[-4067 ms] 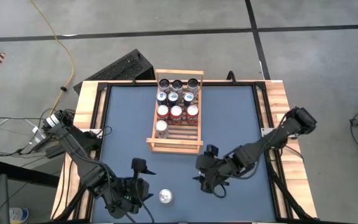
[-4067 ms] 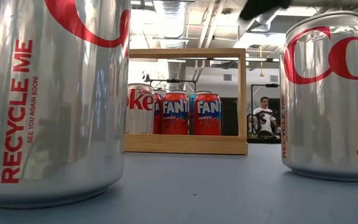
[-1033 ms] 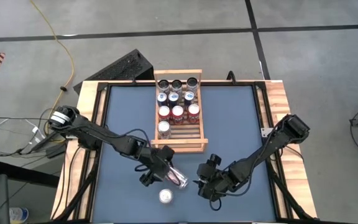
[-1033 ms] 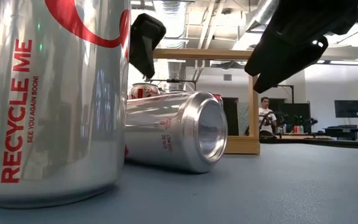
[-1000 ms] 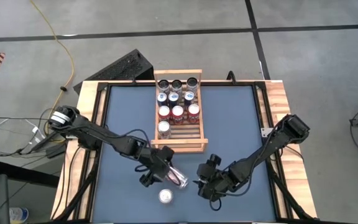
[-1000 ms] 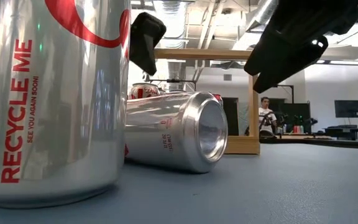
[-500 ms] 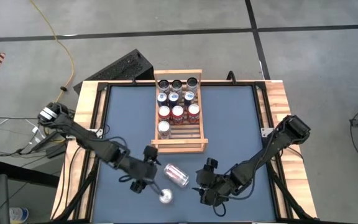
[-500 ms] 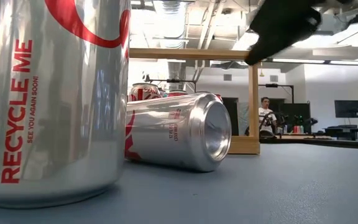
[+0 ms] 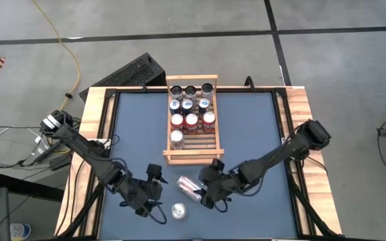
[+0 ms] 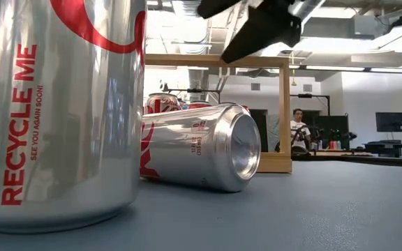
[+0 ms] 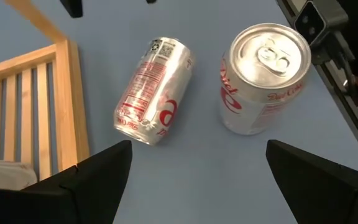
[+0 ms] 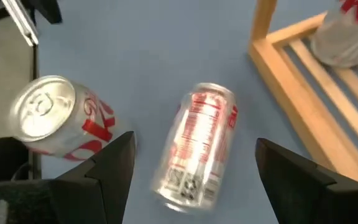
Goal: Place canned beverage on shelf
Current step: Put the right silver can on the shelf aligned with the other silver soda can
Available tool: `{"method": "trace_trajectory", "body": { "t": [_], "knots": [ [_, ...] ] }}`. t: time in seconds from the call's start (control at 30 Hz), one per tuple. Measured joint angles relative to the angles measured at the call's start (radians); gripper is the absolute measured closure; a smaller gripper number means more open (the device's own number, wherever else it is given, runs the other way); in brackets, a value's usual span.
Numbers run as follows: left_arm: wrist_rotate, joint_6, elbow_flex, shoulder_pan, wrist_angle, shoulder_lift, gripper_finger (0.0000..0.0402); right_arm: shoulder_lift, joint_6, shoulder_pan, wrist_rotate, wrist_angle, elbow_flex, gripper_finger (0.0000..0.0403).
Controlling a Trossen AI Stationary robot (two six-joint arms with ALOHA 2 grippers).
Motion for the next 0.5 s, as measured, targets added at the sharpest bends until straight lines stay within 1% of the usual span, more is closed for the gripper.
{"method": "trace_trajectory", "body": {
  "t": [0.13, 0.23, 0.33, 0.5],
  "knots": [
    [-0.005, 0.0, 0.0, -0.008, 0.0, 0.0, 0.0042, 0.072, 0.011, -0.002, -0.001, -0.006, 0.032, 0.0101],
    [-0.008, -0.006, 0.0, -0.008, -0.002, 0.0, 0.0042, 0.152, 0.005, -0.003, 0.0, -0.018, 0.098, 0.0101],
    [-0.012, -0.012, 0.0, -0.008, -0.001, 0.0, 0.0042, 0.226, -0.016, -0.003, 0.002, -0.092, 0.195, 0.0101],
    [-0.013, -0.033, 0.0, -0.008, -0.005, 0.0, 0.0042, 0.356, -0.023, -0.007, 0.003, -0.349, 0.356, 0.0101]
  ]
}}
